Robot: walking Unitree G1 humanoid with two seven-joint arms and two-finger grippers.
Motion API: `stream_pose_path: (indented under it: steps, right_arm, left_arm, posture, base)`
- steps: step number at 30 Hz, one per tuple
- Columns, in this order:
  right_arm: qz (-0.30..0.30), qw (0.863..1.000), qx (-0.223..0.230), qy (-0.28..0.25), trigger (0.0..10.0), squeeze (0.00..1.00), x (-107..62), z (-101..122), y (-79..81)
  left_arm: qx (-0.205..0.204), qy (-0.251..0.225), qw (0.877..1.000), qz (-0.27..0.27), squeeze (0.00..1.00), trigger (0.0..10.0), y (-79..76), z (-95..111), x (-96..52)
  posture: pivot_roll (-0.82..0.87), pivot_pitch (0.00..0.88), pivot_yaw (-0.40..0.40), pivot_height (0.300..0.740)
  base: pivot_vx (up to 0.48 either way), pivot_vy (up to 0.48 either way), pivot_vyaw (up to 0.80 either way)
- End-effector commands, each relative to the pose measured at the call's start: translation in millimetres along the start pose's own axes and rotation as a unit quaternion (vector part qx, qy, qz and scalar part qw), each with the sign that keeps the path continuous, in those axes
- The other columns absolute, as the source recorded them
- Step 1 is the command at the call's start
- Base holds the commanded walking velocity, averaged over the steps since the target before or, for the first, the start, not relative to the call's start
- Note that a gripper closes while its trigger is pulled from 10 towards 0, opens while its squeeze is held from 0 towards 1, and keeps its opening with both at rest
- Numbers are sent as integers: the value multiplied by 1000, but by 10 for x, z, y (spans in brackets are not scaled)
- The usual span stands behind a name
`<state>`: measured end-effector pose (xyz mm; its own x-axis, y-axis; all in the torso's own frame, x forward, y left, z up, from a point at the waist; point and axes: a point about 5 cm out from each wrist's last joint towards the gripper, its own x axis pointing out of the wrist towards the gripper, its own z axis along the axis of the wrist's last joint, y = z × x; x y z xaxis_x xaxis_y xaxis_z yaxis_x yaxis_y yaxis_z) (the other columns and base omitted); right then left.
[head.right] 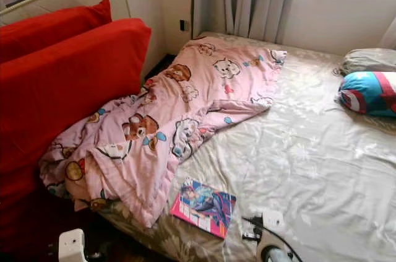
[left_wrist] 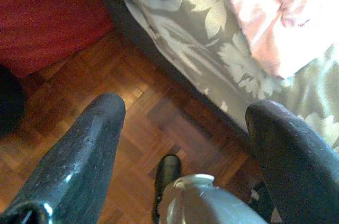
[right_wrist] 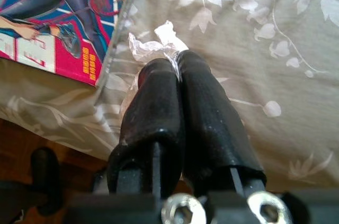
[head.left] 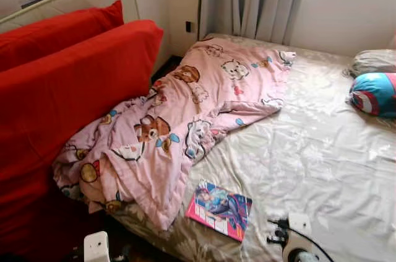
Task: Clean up the room
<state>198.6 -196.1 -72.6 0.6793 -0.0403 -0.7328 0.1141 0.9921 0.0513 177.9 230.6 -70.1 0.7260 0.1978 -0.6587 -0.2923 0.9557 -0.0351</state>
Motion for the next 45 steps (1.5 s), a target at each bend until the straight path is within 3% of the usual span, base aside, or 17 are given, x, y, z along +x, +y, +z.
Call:
stream_pose_path:
  steps: [1, 11, 21, 33, 36, 45]
  right_arm:
    - [9, 1000, 0, 3, 10000, 0, 4, -4, 30]
    - [14, 999, -18, 25, 10000, 0, -18, -113, 56]
    - [-3, 998, -18, 63, 10000, 0, -105, -324, -142]
    - [-10, 997, -18, 69, 10000, 0, -137, -354, -256]
    - [-10, 997, -16, 69, 10000, 0, -135, -353, -250]
    - [5, 997, -9, 70, 10000, 0, -87, -345, -7]
  left_arm:
    - [0, 5, 1000, -2, 0, 10000, -19, -21, 0]
    - [5, 18, 1000, 1, 0, 10000, -1, -72, -13]
    - [11, 15, 1000, -1, 0, 10000, 7, -41, -1]
    - [6, 14, 1000, -2, 0, 10000, -6, -34, 5]
    - [4, 15, 1000, -1, 0, 10000, -7, -49, -1]
    - [1, 20, 1000, 3, 0, 10000, 10, -72, -10]
  posture:
    - [5, 0, -52, 740]
    - [3, 0, -37, 740]
    - [6, 0, -27, 740]
    - [10, 0, -29, 740]
    - [10, 0, -29, 740]
    - [16, 0, -34, 740]
  base:
    - [0, 0, 0]
    - [0, 0, 473]
    - [0, 0, 793]
    - [0, 0, 794]
    - [0, 0, 794]
    - [0, 0, 708]
